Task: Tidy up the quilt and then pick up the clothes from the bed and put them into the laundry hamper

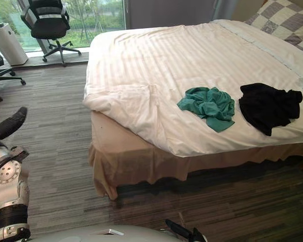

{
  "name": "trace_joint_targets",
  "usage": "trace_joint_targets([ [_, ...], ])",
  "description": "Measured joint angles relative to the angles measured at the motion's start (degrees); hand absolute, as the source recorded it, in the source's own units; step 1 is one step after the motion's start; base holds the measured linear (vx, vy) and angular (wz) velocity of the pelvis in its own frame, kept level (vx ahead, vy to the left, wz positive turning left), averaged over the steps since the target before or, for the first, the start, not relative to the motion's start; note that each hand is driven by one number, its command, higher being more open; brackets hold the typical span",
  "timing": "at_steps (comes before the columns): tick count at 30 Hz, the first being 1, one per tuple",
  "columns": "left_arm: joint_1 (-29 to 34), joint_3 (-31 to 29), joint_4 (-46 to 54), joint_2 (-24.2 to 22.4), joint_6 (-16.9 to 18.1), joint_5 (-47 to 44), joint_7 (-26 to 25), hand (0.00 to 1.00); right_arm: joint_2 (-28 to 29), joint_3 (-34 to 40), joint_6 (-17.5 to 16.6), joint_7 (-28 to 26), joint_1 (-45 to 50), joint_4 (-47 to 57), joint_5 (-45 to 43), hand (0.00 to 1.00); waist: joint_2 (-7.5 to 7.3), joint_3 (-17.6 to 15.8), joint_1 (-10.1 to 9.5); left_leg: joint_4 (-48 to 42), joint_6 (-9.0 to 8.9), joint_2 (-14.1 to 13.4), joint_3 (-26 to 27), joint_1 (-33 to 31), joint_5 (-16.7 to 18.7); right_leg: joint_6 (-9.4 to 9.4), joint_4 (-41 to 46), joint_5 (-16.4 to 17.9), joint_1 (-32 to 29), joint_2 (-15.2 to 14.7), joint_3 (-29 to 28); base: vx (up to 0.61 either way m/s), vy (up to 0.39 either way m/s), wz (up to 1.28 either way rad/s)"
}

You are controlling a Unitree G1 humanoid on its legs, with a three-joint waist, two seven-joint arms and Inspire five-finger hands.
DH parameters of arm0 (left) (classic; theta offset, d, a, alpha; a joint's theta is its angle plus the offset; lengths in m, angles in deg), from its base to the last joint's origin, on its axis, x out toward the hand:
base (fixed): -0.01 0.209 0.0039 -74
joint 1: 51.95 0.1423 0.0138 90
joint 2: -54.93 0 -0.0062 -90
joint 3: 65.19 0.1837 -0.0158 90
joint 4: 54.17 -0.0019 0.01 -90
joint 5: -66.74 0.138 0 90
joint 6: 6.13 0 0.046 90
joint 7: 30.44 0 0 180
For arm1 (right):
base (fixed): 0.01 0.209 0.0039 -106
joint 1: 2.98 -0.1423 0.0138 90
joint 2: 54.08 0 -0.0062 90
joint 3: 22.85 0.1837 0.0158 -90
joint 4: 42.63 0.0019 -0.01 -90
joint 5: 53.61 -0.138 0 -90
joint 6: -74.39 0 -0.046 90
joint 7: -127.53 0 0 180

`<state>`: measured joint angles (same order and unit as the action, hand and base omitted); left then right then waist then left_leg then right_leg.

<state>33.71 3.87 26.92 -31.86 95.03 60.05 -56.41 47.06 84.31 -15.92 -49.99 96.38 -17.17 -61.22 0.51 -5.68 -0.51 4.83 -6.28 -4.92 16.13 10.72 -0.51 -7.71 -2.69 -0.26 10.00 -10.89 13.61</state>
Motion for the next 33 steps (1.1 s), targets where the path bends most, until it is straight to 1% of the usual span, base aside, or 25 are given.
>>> trace_joint_targets([
  [1,-1.33,2.05,-0.46,2.68,-0.55,2.11,1.14,1.00,0.07,0.35,0.00,-0.41,-0.03,0.20,0.00,1.00,-0.01,0.01,0.54,-0.02,-0.04,-0.04,0.24,0.01,0.06,0.24,-0.31,-0.18,0.04,0.09,-0.10,0.04,-0.003,-0.07],
  [2,-2.18,3.08,-0.80,4.03,-0.58,3.22,1.69,1.00,0.03,0.37,-0.05,-0.62,-0.03,0.30,0.01,1.00,0.02,-0.01,0.69,-0.03,-0.04,-0.03,0.41,0.04,0.09,0.29,-0.39,-0.21,0.01,0.10,-0.26,0.05,0.002,-0.16],
  [3,-4.34,5.10,-1.23,6.11,-1.22,5.79,2.95,1.00,-0.14,0.53,-0.06,-0.94,-0.03,0.32,0.03,1.00,0.26,-0.03,0.74,-0.04,-0.04,-0.02,1.00,0.14,0.19,0.45,-0.41,-0.33,-0.27,0.11,-0.91,0.03,0.008,-0.23],
  [5,-7.91,8.24,-2.53,8.06,-1.41,9.33,4.39,1.00,-0.46,0.84,-0.06,-1.17,-0.06,0.34,0.16,1.00,0.95,0.02,0.94,-0.04,0.07,0.03,1.73,0.18,0.39,0.70,-0.42,-0.49,-0.75,0.11,-1.50,0.02,0.008,-0.23],
  [6,-10.59,10.64,-3.80,8.86,-1.46,12.72,5.16,1.00,-0.77,0.86,-0.06,-1.39,-0.09,0.34,0.36,1.00,1.52,0.05,1.64,-0.05,0.16,0.07,2.09,0.08,0.50,0.93,-0.41,-0.65,-0.84,0.10,-1.87,0.02,0.003,-0.13],
  [7,-11.58,11.61,-4.47,9.03,-1.48,14.14,5.39,1.00,-0.89,0.87,-0.07,-1.48,-0.11,0.33,0.43,1.00,1.71,0.09,2.04,-0.05,0.22,0.10,2.20,0.04,0.56,0.96,-0.41,-0.67,-0.90,0.08,-1.96,0.02,0.002,-0.12],
  [10,-16.21,17.91,-7.05,9.22,-2.61,19.18,6.65,1.00,-0.97,1.47,-0.12,-1.59,-0.17,0.37,0.44,1.00,2.23,0.02,3.81,-0.05,0.30,0.15,2.49,0.00,0.65,1.01,-0.41,-0.70,-1.15,0.01,-2.21,-0.01,-0.008,-0.06],
  [11,-16.90,18.99,-7.43,9.22,-2.67,19.83,6.85,1.00,-0.97,1.51,-0.15,-1.59,-0.17,0.44,0.45,1.00,2.26,0.01,4.07,-0.05,0.30,0.15,2.52,-0.03,0.66,1.01,-0.41,-0.70,-1.24,0.01,-2.23,-0.03,-0.018,-0.05],
  [12,-19.01,21.75,-8.80,9.23,-2.72,21.75,7.38,1.00,-0.99,1.63,-0.19,-1.58,-0.13,0.52,0.46,1.00,2.30,0.00,4.30,-0.05,0.30,0.13,2.69,-0.29,0.67,1.00,-0.35,-0.70,-2.03,0.01,-2.46,-0.05,-0.018,-0.07],
  [16,-22.85,25.64,-11.63,9.40,-3.44,26.00,7.99,1.00,-1.00,1.92,-0.18,-1.57,-0.04,1.70,0.49,1.00,2.73,-0.11,5.32,-0.04,0.23,0.12,2.93,-1.57,0.75,0.93,-0.20,-0.75,-3.71,0.01,-2.84,-0.03,-0.015,-0.06],
  [19,-27.45,29.62,-16.72,11.20,-4.96,30.51,9.30,1.00,-1.00,2.17,-0.21,-1.53,-0.10,2.38,0.49,1.00,2.94,-0.18,5.72,-0.04,0.22,0.05,3.22,-3.38,0.67,0.58,0.08,-0.97,-5.98,0.08,-3.19,-0.01,-0.024,-0.07],
  [23,-31.04,31.36,-21.47,11.52,-6.31,35.64,10.73,1.00,-0.96,2.77,-0.59,-1.48,-0.66,2.54,0.48,1.00,3.29,-1.10,6.23,-0.06,0.22,0.05,4.07,-4.71,0.67,0.76,0.40,-1.10,-7.69,0.12,-4.22,0.03,-0.016,-0.11],
  [25,-33.09,31.45,-24.91,11.78,-6.66,36.85,11.12,1.00,-0.70,3.31,-0.60,-1.47,-1.31,2.53,0.48,1.00,3.43,-1.52,7.04,-0.08,0.22,-0.01,4.16,-5.91,0.68,1.23,0.52,-1.43,-9.03,0.18,-4.35,0.02,-0.017,-0.08],
  [26,-35.83,31.98,-27.36,11.82,-7.72,36.93,11.35,1.00,0.05,4.27,-0.69,-1.44,-1.57,2.88,0.48,1.00,3.28,-2.55,7.26,-0.32,0.24,-0.09,4.29,-6.81,0.69,1.43,0.80,-1.68,-10.07,0.23,-4.94,-0.01,-0.016,-0.12],
  [27,-37.18,32.00,-27.47,11.87,-8.74,37.15,11.35,1.00,0.75,5.36,-0.81,-1.29,-1.98,3.38,0.46,1.00,2.87,-3.08,7.16,-0.93,0.29,-0.19,4.57,-7.99,0.81,1.40,1.33,-1.69,-11.41,0.20,-5.52,-0.02,-0.023,-0.14],
  [28,-38.23,32.01,-27.56,11.98,-9.00,37.15,11.35,1.00,0.93,5.63,-0.89,-1.28,-2.39,3.64,0.45,1.00,2.60,-3.47,7.10,-1.27,0.30,-0.25,4.69,-8.68,0.84,1.36,1.72,-1.72,-12.31,0.19,-5.79,-0.04,-0.024,-0.14],
  [30,-41.99,32.15,-27.54,12.39,-9.51,38.11,11.32,1.00,2.03,6.07,-0.92,-0.80,-3.17,4.45,0.40,1.00,1.47,-4.41,6.95,-1.87,0.35,-0.53,5.45,-11.32,0.86,1.21,2.58,-1.87,-15.54,0.29,-6.74,-0.03,-0.039,-0.16],
  [33,-43.87,32.67,-27.25,12.38,-10.32,38.56,11.31,1.00,2.80,6.03,-1.13,0.25,-3.07,6.17,0.39,1.00,1.07,-4.79,6.97,-2.37,0.27,-0.96,6.95,-12.66,0.99,1.21,3.85,-1.89,-18.05,0.47,-8.34,-0.01,-0.028,-0.22],
])
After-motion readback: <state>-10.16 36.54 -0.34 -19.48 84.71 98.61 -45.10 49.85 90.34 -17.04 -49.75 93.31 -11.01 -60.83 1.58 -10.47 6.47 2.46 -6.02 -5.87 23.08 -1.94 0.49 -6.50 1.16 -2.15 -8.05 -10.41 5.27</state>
